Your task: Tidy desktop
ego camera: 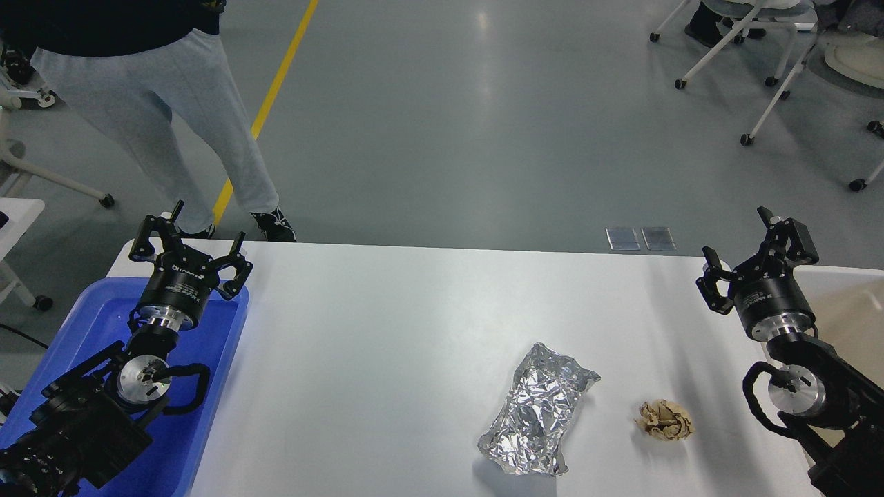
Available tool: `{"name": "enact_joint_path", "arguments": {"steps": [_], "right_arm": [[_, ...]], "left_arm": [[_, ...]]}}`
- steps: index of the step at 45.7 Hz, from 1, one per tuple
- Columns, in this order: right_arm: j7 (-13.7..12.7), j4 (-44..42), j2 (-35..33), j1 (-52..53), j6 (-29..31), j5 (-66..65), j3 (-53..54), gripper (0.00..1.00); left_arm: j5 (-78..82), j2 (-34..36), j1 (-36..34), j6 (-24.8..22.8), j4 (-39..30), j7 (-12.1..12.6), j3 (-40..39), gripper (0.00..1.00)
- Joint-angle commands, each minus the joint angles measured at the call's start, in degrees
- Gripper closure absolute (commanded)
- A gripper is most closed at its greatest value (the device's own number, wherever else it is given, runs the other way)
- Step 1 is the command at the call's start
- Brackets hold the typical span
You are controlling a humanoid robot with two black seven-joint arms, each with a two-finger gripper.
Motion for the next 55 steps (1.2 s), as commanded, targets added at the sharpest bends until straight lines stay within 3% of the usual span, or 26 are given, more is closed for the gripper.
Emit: {"name": "enact_joint_path", "arguments": {"steps": [1,55], "right_arm": [[0.0,0.0,-0.7,0.1,-0.1,0.0,0.0,0.00],[0.0,-1.2,-1.4,0.2,0.7,0.3,0.7,0.00]], "left_arm": [[0.0,0.0,0.0,0.0,0.0,0.0,0.0,0.00],[0.0,-0.1,0.0,0.0,0.0,-0.2,0.0,0.00]]}}
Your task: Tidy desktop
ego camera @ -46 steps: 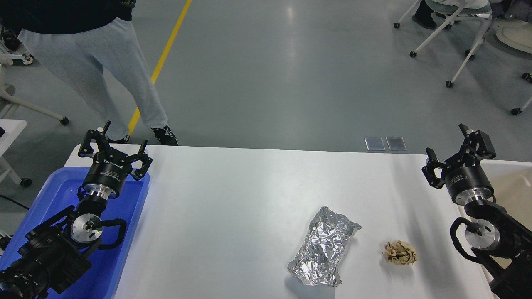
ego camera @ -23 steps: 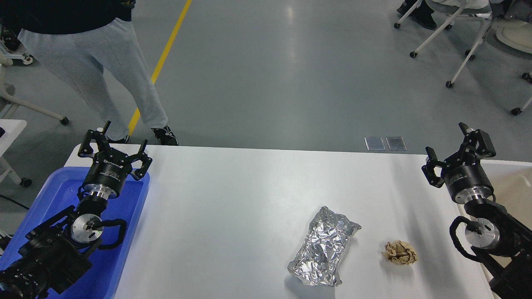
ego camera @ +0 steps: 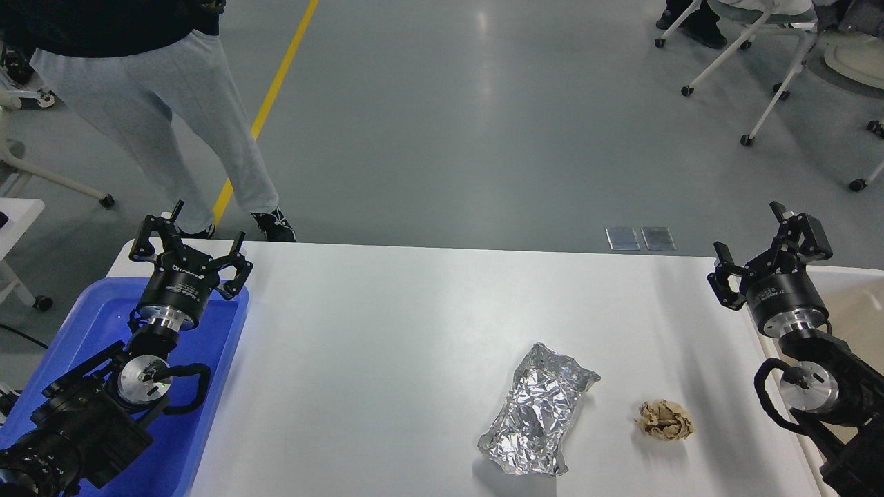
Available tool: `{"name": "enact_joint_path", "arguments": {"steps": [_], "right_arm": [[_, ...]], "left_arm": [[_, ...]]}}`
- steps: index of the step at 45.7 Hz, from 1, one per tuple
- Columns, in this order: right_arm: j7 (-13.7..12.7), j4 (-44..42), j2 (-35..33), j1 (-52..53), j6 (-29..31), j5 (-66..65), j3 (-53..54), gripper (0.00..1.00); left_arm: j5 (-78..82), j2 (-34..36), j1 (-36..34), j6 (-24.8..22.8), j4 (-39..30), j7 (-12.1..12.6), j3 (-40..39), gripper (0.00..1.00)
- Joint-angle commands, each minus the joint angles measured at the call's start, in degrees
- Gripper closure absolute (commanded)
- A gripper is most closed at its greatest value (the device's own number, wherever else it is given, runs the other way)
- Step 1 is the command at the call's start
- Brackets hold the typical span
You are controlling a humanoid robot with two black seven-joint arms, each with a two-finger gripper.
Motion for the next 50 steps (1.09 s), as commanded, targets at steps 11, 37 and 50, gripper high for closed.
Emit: {"name": "enact_joint_path", "arguments": {"steps": [11,37,50], "right_arm": [[-1.8,1.8,-1.9,0.2,-0.9,0.9,-0.6,0.00],[-14.2,26.9,-21.4,4.5,-4.9,-16.3,-18.2,0.00],[-20.0,32.9,-24.0,10.4,-1.9,-25.9,-26.4,0.00]], "left_arm": [[0.0,0.1,-0.1,0.0,0.0,0.0,0.0,0.00],[0.0,0.1,-0.1,-0.1,0.0,0.0,0.0,0.00],[0.0,0.1,-0.1,-0.1,0.0,0.0,0.0,0.00]]}}
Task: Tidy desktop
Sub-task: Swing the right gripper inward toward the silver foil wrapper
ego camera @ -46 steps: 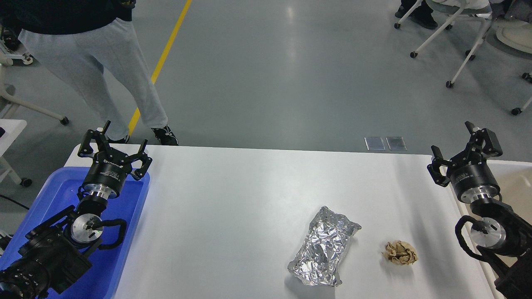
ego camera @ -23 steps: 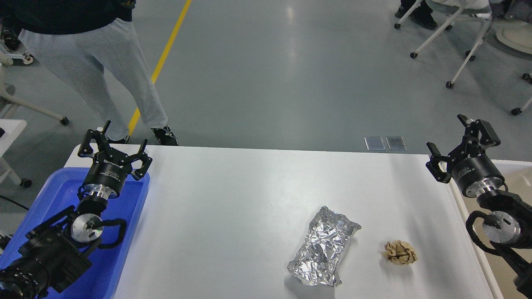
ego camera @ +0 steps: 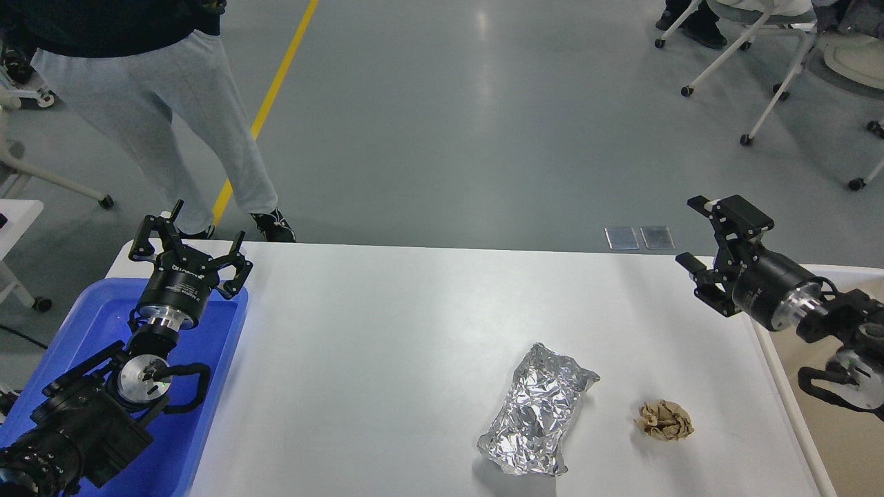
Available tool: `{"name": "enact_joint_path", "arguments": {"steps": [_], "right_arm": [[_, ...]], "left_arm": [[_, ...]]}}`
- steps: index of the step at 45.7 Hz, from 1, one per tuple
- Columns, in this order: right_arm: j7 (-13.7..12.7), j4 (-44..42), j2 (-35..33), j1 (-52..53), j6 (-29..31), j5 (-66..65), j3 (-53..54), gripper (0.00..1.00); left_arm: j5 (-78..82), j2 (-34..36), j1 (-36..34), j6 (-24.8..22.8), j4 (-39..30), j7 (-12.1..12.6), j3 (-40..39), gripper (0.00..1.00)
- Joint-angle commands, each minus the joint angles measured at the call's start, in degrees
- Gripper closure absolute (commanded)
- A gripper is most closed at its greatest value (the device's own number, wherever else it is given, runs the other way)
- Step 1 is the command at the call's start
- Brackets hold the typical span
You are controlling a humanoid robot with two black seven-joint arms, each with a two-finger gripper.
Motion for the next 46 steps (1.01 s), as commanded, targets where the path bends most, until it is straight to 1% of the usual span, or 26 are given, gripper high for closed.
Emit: {"name": "enact_joint_path", "arguments": {"steps": [1,5,10,13,16,21,24,32,40,43,46], "right_arm": [[-4.5,6.6,-3.3,6.4,2.2,-9.7,-9.7,0.00],[-4.6,7.7,-3.9,11.9,2.8,-13.7,-18.0,0.00],[-4.9,7.7,-3.8,18.4,6.7,-14.8,-27.5,0.00],[-6.2,7.5,-3.2,21.2,7.7,-15.1,-31.2,0.00],[-7.3,6.8,-2.5,23.2,7.6,-16.2,-33.9,0.00],[-7.4,3.6,1.5,27.1,7.5,-24.8,-38.3,0.00],[-7.5,1.5,3.3,28.4,7.5,-27.8,-41.7,0.00],[-8.5,-0.1,7.5,31.5,8.1,-27.9,-48.5,0.00],[-8.4,-1.9,10.6,31.6,7.7,-28.9,-51.2,0.00],[-9.0,-2.4,11.7,31.9,7.8,-29.2,-53.3,0.00],[-11.4,-3.4,12.7,32.6,8.1,-28.6,-55.1,0.00]], "left_arm": [[0.0,0.0,0.0,0.0,0.0,0.0,0.0,0.00],[0.0,0.0,0.0,0.0,0.0,0.0,0.0,0.00],[0.0,0.1,0.0,0.0,0.0,0.0,0.0,0.00],[0.0,0.0,0.0,0.0,0.0,0.0,0.0,0.00],[0.0,0.0,0.0,0.0,0.0,0.0,0.0,0.00],[0.0,0.1,0.0,0.0,0.0,0.0,0.0,0.00],[0.0,0.1,0.0,0.0,0.0,0.0,0.0,0.00],[0.0,0.1,0.0,0.0,0.0,0.0,0.0,0.00],[0.0,0.1,0.0,0.0,0.0,0.0,0.0,0.00],[0.0,0.0,0.0,0.0,0.0,0.0,0.0,0.00],[0.0,0.1,-0.1,0.0,0.0,0.1,0.0,0.00]]}}
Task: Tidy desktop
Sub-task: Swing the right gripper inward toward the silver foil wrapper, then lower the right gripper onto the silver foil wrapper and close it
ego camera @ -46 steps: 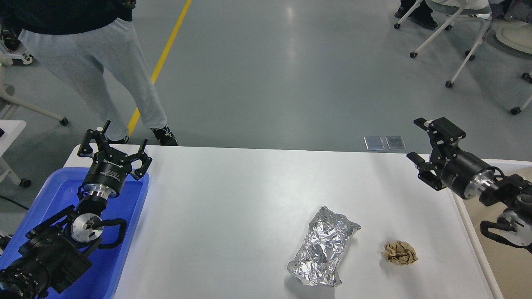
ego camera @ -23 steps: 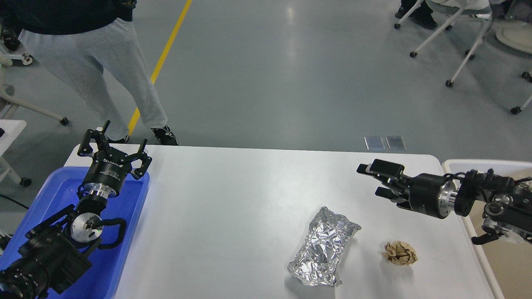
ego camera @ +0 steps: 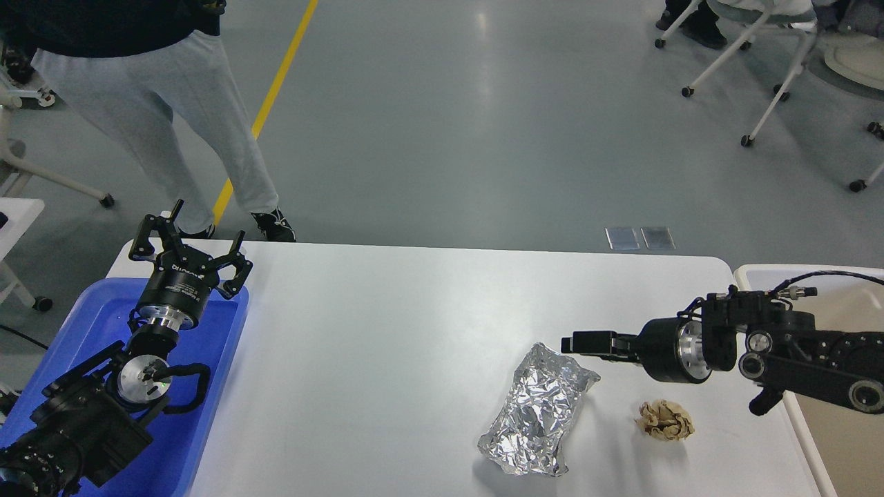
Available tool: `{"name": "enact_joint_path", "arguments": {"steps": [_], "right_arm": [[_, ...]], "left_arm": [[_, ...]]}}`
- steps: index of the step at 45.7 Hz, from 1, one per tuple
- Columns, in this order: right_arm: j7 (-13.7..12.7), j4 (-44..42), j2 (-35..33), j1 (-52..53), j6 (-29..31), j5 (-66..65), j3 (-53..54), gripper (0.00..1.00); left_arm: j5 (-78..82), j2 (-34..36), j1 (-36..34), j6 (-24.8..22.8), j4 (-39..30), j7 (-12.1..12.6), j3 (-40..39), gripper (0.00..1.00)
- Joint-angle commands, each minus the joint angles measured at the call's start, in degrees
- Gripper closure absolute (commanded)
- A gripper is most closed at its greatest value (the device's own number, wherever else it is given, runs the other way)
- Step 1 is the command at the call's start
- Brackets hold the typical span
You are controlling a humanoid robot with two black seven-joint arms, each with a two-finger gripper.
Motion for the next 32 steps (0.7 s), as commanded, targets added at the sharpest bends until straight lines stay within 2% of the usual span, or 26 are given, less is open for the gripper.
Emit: {"name": "enact_joint_path", "arguments": {"steps": [1,5,8,20,32], "right_arm": [[-4.2,-3.0,4.7,2.2,0.6,-0.6,-6.9,0.00],[-8.9,-3.7,7.2,2.2,1.0,0.9,-7.2,0.00],[-10.4,-4.9,9.0,2.3,1.1,2.4,-7.3,0.00],[-10.7,-9.7,12.9,1.9,5.3,3.1,-7.3,0.00],[-10.8,-12.3,13.4,0.2,5.3,2.2,-7.5,0.00]], "left_arm": [[0.0,0.0,-0.1,0.0,0.0,0.0,0.0,0.00],[0.0,0.0,-0.1,0.0,0.0,0.0,0.0,0.00],[0.1,0.0,-0.1,0.0,0.0,0.0,0.0,0.00],[0.0,0.0,-0.1,0.0,0.0,0.1,0.0,0.00],[0.0,0.0,-0.1,0.0,0.0,0.1,0.0,0.00]]}}
